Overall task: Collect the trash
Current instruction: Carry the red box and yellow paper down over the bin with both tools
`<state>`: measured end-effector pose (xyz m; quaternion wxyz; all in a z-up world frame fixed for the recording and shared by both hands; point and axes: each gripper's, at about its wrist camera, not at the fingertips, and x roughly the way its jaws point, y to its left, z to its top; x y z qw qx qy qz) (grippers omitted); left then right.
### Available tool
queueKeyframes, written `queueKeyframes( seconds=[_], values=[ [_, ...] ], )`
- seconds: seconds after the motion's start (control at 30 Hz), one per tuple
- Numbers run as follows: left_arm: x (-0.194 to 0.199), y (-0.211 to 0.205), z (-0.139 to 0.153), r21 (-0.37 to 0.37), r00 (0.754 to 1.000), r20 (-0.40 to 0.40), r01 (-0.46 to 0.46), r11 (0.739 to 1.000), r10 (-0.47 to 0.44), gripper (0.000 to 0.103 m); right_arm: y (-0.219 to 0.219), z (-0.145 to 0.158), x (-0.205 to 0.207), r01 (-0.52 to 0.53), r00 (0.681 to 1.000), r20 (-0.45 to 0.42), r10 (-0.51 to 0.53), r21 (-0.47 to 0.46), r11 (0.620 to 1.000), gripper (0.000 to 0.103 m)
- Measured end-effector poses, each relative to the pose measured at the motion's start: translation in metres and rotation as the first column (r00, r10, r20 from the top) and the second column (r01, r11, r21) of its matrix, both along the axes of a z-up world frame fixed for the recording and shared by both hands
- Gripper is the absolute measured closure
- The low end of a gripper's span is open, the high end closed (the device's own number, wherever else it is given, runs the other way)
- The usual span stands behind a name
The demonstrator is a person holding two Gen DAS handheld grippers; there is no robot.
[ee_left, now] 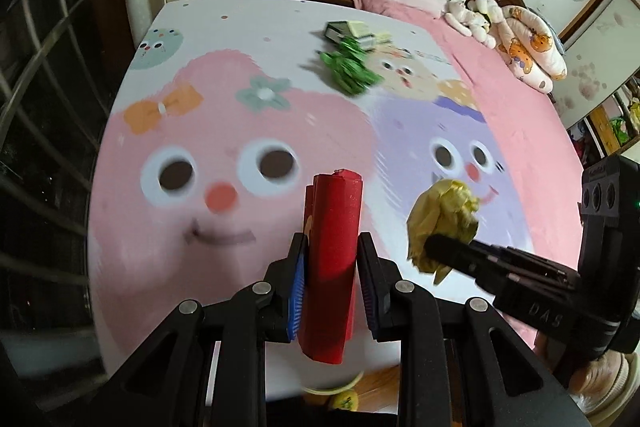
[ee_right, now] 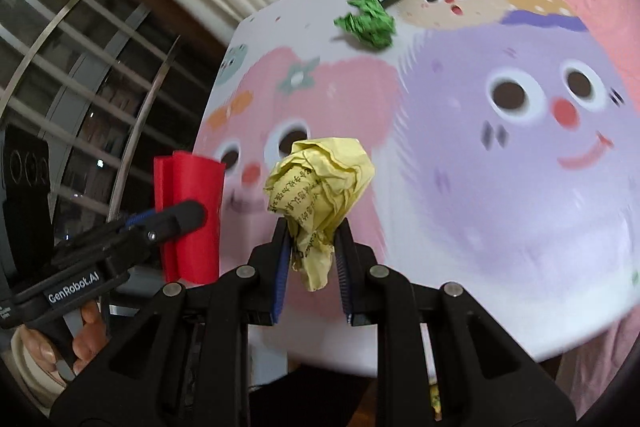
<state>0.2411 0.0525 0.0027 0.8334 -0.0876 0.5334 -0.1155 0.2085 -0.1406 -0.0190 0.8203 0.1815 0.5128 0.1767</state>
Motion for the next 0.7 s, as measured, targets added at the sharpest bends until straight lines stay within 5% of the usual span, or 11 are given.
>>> queueKeyframes(
  seconds=[0.37,0.7],
  values=[
    [-0.173,-0.086,-0.016,0.01,1.0,-0.025,-0.011,1.0,0.012,0.079,-0.069,-0.016,-0.16,-0.089,0.996,-0.035,0.088,-0.024,0.996,0.084],
    [-0.243,-0.111,-0.059,0.062,0.991,-0.127,0.049,0.997,-0.04,0.079,-0.088,-0.088,-0.237,-0.078,0.983,-0.168,0.073,-0.025,0.997,0.084]
  ],
)
